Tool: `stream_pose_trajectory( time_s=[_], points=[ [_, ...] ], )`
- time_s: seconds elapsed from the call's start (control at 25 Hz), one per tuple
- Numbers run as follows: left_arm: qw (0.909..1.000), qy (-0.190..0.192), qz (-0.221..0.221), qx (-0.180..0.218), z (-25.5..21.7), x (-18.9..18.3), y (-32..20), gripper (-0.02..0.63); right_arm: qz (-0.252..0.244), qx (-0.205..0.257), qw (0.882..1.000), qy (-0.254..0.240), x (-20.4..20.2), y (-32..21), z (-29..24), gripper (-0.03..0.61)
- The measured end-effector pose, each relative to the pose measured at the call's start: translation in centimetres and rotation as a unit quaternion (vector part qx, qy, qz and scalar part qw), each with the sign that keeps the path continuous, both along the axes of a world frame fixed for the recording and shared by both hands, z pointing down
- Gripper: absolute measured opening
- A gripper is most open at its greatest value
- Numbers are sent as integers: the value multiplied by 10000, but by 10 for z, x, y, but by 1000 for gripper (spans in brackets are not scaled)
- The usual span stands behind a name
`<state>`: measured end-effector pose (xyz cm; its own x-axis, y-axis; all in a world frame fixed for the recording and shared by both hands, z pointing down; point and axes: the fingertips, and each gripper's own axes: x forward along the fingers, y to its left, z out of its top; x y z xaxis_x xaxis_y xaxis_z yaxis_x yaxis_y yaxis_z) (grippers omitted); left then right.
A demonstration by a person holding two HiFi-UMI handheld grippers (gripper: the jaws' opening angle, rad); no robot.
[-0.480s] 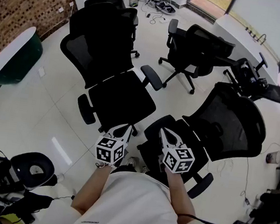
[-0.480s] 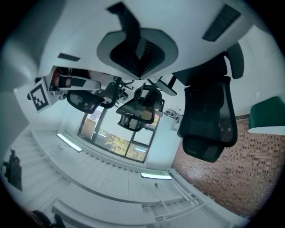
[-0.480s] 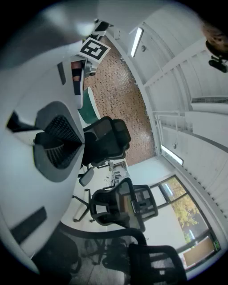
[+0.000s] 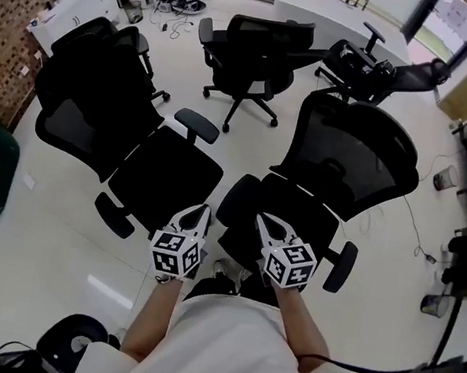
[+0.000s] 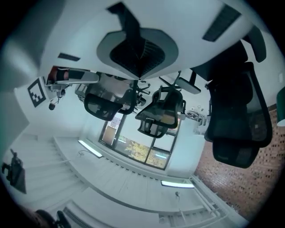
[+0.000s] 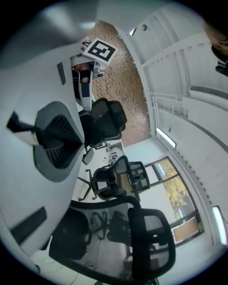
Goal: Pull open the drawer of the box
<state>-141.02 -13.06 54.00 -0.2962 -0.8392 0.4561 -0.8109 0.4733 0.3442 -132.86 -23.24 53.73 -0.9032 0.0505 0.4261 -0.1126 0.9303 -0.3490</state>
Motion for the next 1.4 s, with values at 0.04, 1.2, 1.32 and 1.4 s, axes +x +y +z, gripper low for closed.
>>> stream_pose_trajectory(
  time_s=[0.04,1.2,1.32,1.4],
  points=[
    [9999,16,119,3,1,3,-6,0,124,-25,9999,25,5,-4,1,-14],
    [9393,40,3429,-84,2,308,-132,0,3249,-138,9454,-219,336,-69,-8,-14],
    [9278,-16,3731,-30,-4,344,-137,0,3534,-145,9347,-349,371,-68,-12,-14],
    [9194,-41,3933,14,-7,368,-139,0,3711,-142,9276,-404,395,-65,-12,-14]
  ],
)
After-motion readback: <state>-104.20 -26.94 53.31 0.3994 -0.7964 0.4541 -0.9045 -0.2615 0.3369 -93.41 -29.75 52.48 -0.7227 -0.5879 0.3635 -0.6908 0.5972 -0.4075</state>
